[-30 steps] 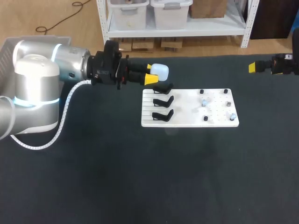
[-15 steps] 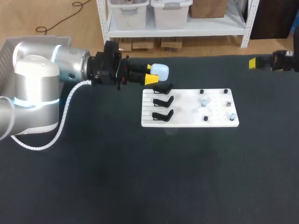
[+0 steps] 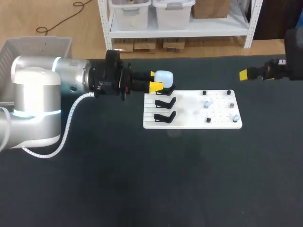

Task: Pick up each earbud case from the left stands, insert the matching earbuds, close the lid, and place the case in the box.

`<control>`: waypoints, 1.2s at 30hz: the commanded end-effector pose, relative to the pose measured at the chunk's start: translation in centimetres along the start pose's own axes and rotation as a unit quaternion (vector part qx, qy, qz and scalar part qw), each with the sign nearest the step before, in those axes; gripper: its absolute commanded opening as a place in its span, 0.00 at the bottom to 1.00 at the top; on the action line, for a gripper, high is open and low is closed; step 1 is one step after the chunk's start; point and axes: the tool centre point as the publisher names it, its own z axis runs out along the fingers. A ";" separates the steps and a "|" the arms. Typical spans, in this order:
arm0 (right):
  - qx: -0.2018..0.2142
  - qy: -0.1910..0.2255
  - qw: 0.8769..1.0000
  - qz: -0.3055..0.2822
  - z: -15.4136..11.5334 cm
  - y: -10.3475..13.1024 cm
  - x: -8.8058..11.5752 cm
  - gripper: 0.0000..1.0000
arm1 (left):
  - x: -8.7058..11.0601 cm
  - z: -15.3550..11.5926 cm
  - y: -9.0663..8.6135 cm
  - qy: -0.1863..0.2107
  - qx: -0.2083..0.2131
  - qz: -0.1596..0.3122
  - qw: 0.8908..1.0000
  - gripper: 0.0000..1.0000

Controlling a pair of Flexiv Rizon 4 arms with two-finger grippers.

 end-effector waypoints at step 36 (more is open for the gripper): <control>0.084 0.054 0.995 -0.027 5.6 9.4 1.6 1.00 | 1.8 -0.4 0.8 -0.030 0.010 -0.004 1.000 0.00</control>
